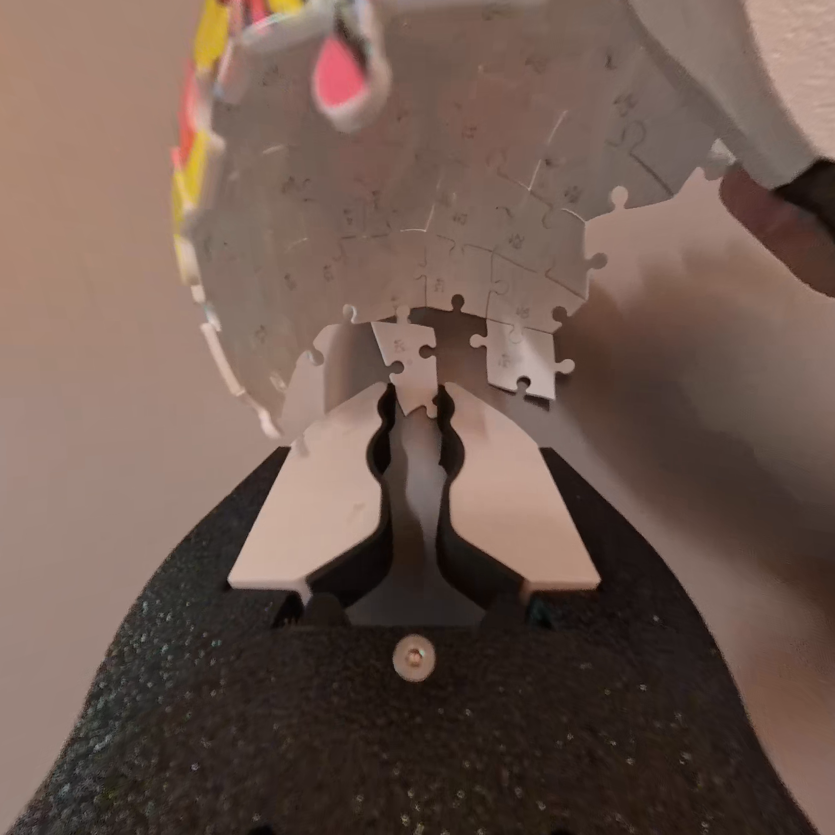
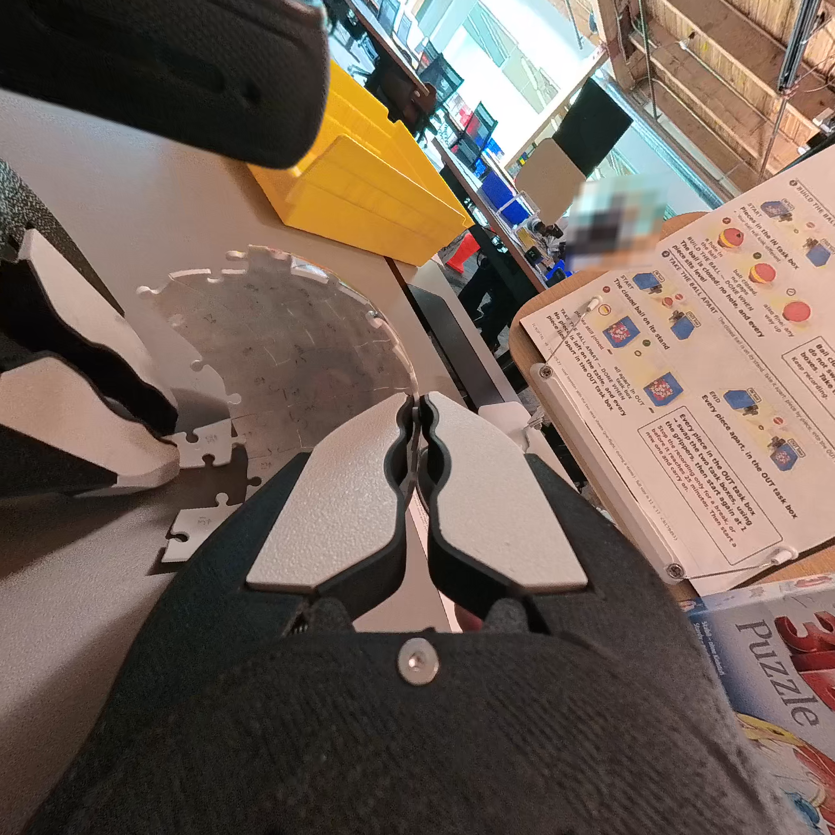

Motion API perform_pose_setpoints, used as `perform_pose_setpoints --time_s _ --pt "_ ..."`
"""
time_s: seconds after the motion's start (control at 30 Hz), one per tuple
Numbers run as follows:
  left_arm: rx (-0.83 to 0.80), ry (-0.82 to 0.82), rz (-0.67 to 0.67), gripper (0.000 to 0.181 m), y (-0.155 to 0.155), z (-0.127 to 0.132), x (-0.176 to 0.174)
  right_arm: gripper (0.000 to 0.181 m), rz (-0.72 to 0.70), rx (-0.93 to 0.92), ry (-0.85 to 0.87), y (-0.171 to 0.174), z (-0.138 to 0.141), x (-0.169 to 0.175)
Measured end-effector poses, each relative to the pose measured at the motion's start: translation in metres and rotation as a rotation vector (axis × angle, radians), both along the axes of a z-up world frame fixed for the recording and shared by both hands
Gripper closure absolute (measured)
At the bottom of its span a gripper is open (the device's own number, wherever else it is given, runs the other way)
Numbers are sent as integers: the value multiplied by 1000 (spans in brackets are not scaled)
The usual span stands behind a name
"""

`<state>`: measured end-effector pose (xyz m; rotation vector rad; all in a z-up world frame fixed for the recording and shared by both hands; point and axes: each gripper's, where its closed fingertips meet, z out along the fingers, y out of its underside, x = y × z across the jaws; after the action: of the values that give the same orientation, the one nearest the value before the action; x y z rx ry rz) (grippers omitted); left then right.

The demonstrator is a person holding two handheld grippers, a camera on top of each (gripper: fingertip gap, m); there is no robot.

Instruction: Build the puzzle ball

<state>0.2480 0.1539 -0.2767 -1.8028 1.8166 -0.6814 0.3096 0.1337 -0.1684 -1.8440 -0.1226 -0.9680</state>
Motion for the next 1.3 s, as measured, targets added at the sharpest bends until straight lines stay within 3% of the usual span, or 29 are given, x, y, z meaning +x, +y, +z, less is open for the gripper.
perform_pose_setpoints --time_s 0.4,0.97,1.3 --pt "18 -26 -30 165 3 0 0 178 -1 -1 -2 0 0 0" --pt "160 -40 -238 165 -7 2 2 178 -5 -1 -2 -1 0 1" --pt "137 -30 -222 165 -14 2 8 178 -8 6 7 -1 -1 2"
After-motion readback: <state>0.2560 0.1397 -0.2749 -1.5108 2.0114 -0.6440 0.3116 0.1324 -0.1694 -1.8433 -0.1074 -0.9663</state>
